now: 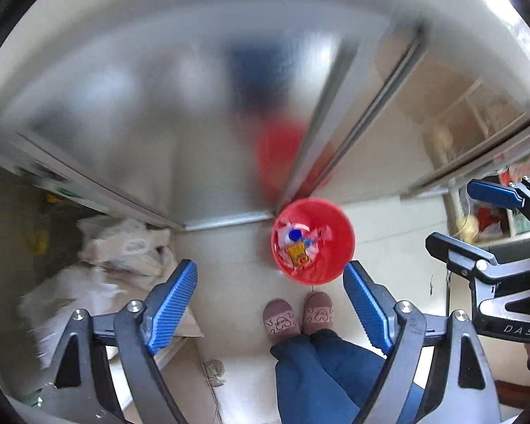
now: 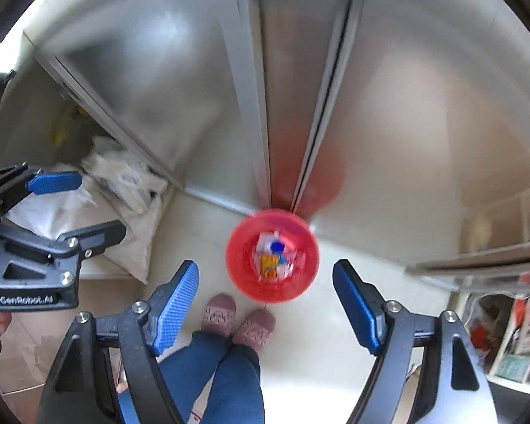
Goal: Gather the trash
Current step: 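Raise both tools back up to the counter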
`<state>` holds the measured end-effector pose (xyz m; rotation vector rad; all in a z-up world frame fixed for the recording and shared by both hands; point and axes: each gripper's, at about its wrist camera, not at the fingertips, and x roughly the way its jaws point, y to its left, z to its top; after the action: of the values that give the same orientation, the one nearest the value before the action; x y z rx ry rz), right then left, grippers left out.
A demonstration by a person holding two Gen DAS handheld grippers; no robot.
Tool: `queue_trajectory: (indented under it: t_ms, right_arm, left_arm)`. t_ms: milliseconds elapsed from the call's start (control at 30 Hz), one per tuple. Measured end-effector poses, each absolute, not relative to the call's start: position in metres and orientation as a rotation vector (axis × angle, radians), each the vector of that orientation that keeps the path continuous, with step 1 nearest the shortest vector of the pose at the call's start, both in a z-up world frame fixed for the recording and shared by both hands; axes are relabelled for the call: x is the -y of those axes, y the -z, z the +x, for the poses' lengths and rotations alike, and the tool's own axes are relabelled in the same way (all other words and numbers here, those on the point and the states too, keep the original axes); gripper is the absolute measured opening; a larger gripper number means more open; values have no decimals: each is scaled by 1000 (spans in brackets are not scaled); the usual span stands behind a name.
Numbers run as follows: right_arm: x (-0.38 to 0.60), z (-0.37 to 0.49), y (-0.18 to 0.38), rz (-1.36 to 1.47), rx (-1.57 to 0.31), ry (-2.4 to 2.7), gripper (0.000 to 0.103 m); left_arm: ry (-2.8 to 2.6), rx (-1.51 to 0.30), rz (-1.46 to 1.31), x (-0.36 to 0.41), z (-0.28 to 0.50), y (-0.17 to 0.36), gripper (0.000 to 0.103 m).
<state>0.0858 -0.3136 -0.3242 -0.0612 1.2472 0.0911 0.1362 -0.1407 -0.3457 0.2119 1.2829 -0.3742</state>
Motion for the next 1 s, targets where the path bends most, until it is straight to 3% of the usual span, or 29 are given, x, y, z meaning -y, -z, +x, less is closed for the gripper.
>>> queue_trajectory:
  t_ms: [267,500,700,1000]
  right_arm:
    - [301,82,191,-97,-1054,-137,88]
    - [289,101,126,-137,-929,-155,89]
    - [267,138,103,-169,-884,-205,97]
    - [215,225,100,-266,-899,-296,97]
  left_arm:
    - [265,-1129,165,118,125,210,86]
    - [168,-980,186,98,140,139,91]
    - [110,-928,132,69,177,110,97]
    - [29,-962,45,7,267,116,102]
